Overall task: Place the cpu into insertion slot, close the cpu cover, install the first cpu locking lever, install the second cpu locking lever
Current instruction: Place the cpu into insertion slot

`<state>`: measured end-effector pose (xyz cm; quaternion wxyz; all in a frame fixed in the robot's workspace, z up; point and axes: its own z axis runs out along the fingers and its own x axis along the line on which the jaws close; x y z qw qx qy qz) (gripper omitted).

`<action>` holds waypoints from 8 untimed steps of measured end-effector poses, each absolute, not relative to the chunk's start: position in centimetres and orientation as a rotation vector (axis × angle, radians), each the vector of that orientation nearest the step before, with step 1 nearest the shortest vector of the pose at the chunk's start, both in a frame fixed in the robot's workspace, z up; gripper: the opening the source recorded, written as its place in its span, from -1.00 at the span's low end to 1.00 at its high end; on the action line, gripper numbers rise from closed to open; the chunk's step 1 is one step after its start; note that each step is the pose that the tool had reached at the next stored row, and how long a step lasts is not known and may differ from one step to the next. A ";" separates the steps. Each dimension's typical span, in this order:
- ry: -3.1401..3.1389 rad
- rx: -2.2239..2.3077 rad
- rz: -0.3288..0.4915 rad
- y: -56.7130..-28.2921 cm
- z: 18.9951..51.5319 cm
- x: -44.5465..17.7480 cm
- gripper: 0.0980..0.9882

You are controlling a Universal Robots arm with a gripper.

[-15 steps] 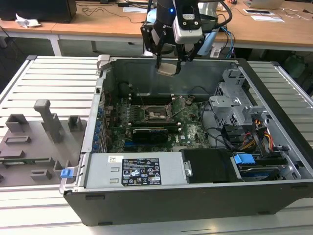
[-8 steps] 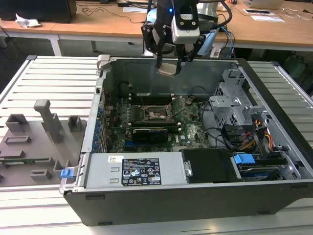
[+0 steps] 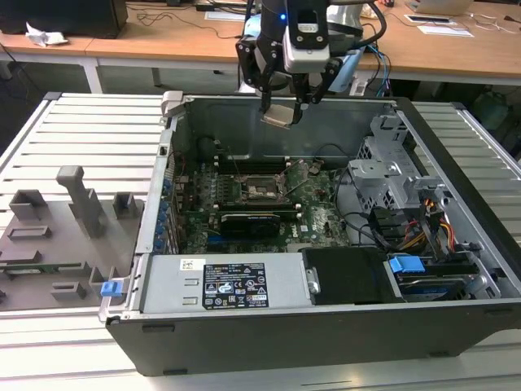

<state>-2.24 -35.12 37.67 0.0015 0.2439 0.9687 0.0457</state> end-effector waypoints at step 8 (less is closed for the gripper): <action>3.022 0.828 0.143 -35.1 37.7 -2.2 -0.03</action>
